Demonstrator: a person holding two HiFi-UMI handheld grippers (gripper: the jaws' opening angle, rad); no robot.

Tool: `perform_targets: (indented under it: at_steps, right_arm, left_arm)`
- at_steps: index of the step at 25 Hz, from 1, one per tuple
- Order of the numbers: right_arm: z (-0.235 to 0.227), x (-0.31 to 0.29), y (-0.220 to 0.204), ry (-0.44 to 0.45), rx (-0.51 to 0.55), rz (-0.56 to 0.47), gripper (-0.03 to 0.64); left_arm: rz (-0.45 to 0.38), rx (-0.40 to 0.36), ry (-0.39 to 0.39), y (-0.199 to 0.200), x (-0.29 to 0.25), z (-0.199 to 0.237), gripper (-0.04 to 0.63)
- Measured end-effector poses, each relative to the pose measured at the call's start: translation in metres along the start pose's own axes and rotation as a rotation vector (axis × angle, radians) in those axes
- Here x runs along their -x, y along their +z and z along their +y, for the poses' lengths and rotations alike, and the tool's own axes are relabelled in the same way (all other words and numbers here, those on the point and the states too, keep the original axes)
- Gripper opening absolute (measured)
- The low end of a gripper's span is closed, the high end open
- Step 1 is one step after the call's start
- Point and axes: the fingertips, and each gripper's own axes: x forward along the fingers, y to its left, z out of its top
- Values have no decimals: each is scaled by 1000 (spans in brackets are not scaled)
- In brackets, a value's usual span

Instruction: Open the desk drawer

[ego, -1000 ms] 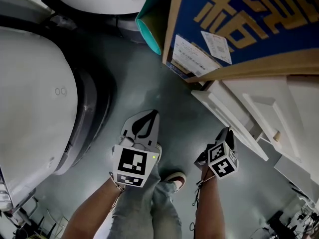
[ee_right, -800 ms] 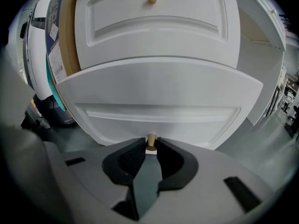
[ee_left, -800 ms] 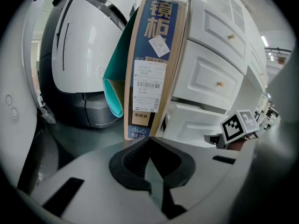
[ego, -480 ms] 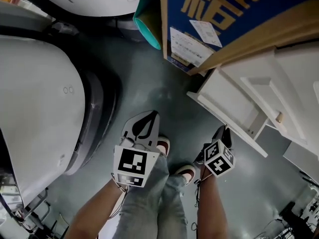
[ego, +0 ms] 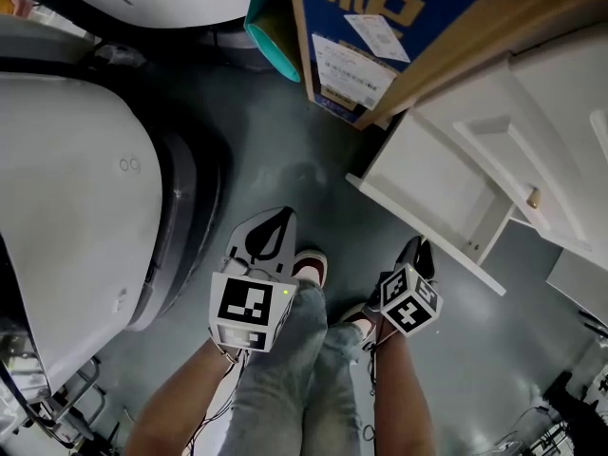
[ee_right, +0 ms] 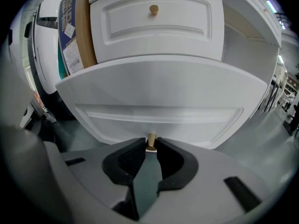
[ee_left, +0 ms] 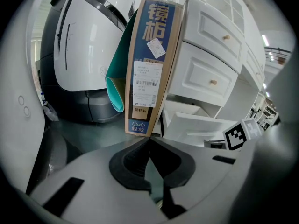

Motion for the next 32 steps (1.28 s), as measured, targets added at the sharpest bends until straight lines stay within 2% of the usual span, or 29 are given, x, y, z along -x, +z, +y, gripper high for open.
perform_targets:
  at_steps: [18,24,27,32]
  right_arm:
    - [0,5,-9,9,7,36,86]
    - [1,6,-6,22,46,54,95]
    - [5,10,-1,47,80,55,121]
    - [15,28,9,79,109,62,120]
  left_arm:
    - [4,7,13,5,5,3,18]
    - [11,-1,15,9,9,0,18]
    - [15,7,16,9,12,-3,18]
    - [27,12,15,14,21,-12,18]
